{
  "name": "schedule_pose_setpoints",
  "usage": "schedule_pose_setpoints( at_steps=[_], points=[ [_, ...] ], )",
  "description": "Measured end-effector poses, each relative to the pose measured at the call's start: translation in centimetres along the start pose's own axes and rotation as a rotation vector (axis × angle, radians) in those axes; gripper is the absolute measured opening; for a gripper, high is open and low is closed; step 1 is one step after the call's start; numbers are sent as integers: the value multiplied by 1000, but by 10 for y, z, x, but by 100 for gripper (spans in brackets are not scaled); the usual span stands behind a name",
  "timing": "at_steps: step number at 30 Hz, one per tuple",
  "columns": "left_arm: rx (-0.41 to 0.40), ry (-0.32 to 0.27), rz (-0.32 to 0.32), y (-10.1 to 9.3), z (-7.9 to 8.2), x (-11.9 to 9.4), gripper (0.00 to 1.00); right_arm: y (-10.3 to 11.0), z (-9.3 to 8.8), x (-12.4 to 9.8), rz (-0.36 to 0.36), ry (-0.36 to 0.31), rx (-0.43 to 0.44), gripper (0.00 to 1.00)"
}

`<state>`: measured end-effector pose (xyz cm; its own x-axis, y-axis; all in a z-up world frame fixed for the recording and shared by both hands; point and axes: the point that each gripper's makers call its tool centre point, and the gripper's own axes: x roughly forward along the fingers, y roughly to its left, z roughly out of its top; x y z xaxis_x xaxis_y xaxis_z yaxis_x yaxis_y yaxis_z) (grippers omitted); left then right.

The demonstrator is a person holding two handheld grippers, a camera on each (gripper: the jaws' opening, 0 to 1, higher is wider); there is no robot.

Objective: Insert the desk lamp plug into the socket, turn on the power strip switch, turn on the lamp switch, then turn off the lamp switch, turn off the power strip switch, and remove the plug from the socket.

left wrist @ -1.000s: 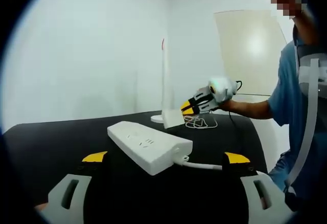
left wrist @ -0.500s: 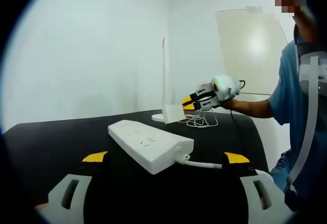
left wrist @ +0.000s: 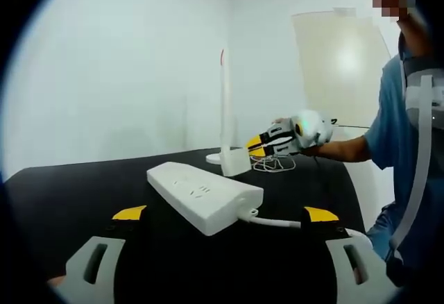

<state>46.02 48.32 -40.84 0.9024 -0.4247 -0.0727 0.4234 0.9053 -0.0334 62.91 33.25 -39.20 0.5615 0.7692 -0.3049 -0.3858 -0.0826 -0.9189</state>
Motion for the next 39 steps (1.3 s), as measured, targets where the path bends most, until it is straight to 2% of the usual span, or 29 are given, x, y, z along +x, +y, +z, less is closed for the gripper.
schedule_pose_setpoints(
  at_steps=[5,10,14,21,28,30,36,39],
  points=[
    [0,0,0,0,0,0,85,4,1,-5,1,-16,-10,7],
    [2,1,1,0,0,0,85,6,1,-4,19,-24,27,7],
    [2,1,2,0,0,0,85,12,1,-3,14,-15,-6,8],
    [2,3,2,0,-1,0,85,20,-1,-11,39,-4,16,8],
    [6,6,3,0,-2,0,85,27,-8,-15,122,34,95,9],
    [7,8,5,0,-2,0,85,28,-5,-16,158,32,151,9],
    [8,9,6,0,-2,0,85,29,-8,-17,303,92,305,9],
    [8,7,7,0,-2,0,85,25,-6,-16,329,101,358,9]
  ],
)
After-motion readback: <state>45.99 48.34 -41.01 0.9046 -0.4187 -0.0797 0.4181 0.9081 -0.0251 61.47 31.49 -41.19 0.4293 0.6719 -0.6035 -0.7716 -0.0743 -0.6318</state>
